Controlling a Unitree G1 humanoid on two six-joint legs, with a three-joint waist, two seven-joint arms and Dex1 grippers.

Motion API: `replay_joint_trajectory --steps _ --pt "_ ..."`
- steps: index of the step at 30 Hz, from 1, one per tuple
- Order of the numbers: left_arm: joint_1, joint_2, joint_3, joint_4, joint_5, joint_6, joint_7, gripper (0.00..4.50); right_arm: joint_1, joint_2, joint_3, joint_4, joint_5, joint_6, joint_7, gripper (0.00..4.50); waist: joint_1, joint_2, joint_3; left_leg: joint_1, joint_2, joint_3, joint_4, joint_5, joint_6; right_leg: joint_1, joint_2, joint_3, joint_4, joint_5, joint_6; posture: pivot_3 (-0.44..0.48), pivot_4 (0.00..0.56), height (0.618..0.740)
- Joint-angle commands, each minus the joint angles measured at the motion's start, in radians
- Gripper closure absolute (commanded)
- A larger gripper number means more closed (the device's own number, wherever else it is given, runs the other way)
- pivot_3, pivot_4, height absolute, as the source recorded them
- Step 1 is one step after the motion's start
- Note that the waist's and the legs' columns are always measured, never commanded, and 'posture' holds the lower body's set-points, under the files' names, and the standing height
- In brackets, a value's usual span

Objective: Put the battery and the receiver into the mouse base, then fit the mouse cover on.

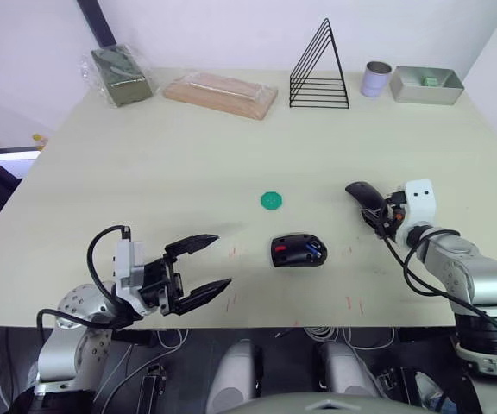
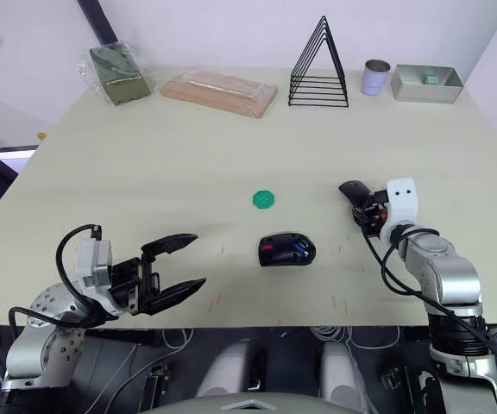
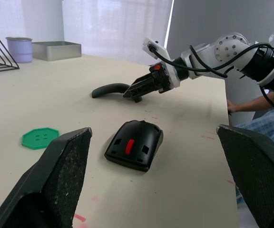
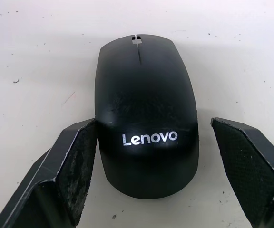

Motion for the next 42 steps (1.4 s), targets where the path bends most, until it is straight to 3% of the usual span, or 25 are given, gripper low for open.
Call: replay_joint_trajectory --steps 1,27,28,30,39,42 --pt "0.003 -0.001 0.002 -0.019 -0.005 -0.018 0.003 0.00 -0.012 0.002 -0.017 -0.022 -0.003 -0.013 -0.001 0.54 0.000 0.000 0.000 0.000 0.000 0.000 0.000 0.000 0.000 0.000 0.000 0.000 0.000 0.000 0.000 0.000 0.150 0.740" --pt "-0.022 -0.010 -0.004 -0.007 -0.003 -0.025 -0.002 0.00 -0.003 -0.003 -0.016 -0.033 -0.012 -0.014 0.021 0.54 0.000 0.000 0.000 0.000 0.000 0.000 -0.003 0.000 0.000 0.000 0.000 0.000 -0.001 0.000 0.000 0.000 0.150 0.740" --pt "-0.024 -0.010 -0.005 -0.006 -0.003 -0.025 -0.002 0.00 -0.003 -0.003 -0.016 -0.033 -0.013 -0.015 0.021 1.18 0.000 0.000 0.000 0.000 0.000 0.000 -0.003 0.000 0.000 0.000 0.000 0.000 -0.001 0.000 0.000 0.000 0.150 0.740" --pt "-0.026 -0.011 -0.006 -0.005 -0.003 -0.023 -0.002 0.00 -0.002 -0.005 -0.013 -0.036 -0.015 -0.014 0.024 1.75 0.000 0.000 0.000 0.000 0.000 0.000 -0.003 0.000 0.000 0.000 0.000 0.000 -0.001 0.000 0.000 0.000 0.150 0.740" --pt "-0.031 -0.013 -0.009 -0.006 -0.005 -0.020 -0.002 0.00 0.007 -0.025 -0.002 -0.053 -0.029 -0.026 0.040 1.75 0.000 0.000 0.000 0.000 0.000 0.001 -0.003 0.000 0.000 0.000 0.000 0.000 -0.001 0.000 0.000 0.000 0.150 0.740" --pt "-0.038 -0.010 -0.005 -0.012 -0.012 -0.012 0.000 0.00 0.003 -0.076 0.001 -0.106 0.010 -0.022 0.128 1.75 0.000 0.000 0.000 0.000 0.000 0.001 -0.003 0.000 0.000 0.000 0.000 0.000 -0.001 0.000 0.000 0.000 0.150 0.740"
